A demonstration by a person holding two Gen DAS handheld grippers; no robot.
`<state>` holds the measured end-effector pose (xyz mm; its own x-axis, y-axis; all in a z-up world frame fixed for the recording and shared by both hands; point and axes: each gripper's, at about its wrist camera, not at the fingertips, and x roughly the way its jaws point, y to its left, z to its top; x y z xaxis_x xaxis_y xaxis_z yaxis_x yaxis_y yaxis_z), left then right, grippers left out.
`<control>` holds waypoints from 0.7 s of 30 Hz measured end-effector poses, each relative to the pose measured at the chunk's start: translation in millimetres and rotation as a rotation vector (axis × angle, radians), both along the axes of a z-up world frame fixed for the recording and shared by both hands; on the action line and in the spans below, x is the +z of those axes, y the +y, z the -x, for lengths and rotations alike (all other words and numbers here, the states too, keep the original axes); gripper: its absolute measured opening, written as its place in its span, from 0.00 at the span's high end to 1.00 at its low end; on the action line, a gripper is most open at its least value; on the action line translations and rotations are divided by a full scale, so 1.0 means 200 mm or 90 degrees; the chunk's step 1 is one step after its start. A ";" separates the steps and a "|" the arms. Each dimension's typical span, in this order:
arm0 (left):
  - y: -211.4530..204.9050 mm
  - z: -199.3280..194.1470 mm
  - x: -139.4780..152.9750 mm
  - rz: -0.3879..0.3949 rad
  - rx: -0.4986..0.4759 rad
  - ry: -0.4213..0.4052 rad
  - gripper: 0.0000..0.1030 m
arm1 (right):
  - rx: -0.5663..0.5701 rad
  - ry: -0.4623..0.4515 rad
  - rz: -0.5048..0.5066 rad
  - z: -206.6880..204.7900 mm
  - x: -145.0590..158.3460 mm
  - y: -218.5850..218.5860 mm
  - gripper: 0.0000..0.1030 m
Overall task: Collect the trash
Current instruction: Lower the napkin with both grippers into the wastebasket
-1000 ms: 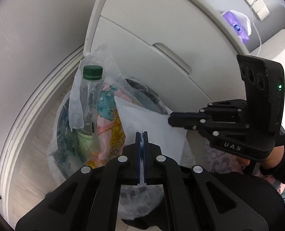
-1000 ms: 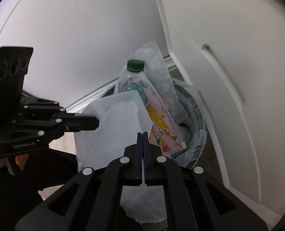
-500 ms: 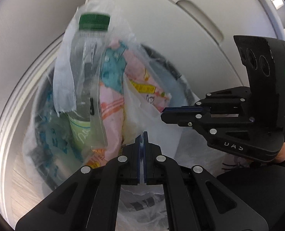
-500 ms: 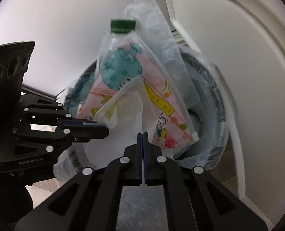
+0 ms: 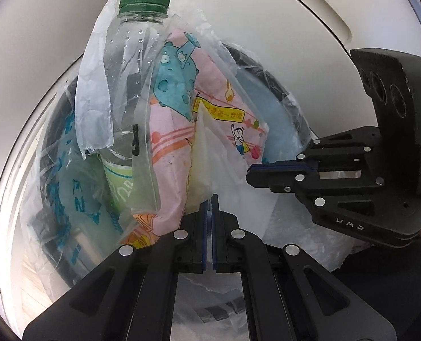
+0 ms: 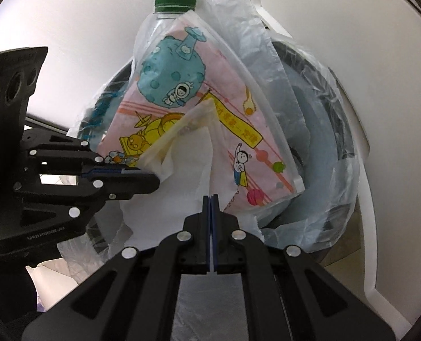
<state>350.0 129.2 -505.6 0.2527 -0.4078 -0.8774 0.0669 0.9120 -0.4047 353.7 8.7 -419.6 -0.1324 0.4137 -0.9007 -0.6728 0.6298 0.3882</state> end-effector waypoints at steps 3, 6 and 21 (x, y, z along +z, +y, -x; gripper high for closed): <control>0.01 -0.01 0.00 0.002 0.000 0.001 0.99 | 0.003 0.000 -0.002 -0.01 0.00 0.00 0.97; 0.02 0.01 0.00 0.003 0.002 0.001 0.99 | 0.006 0.000 -0.003 0.00 0.01 0.00 0.97; 0.03 0.07 0.14 -0.001 0.000 -0.014 0.99 | 0.012 -0.033 0.004 0.07 0.11 0.02 0.97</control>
<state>335.9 135.6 -476.6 0.2716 -0.4063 -0.8724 0.0759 0.9127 -0.4015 340.4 11.8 -397.6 -0.0927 0.4066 -0.9089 -0.7034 0.6193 0.3488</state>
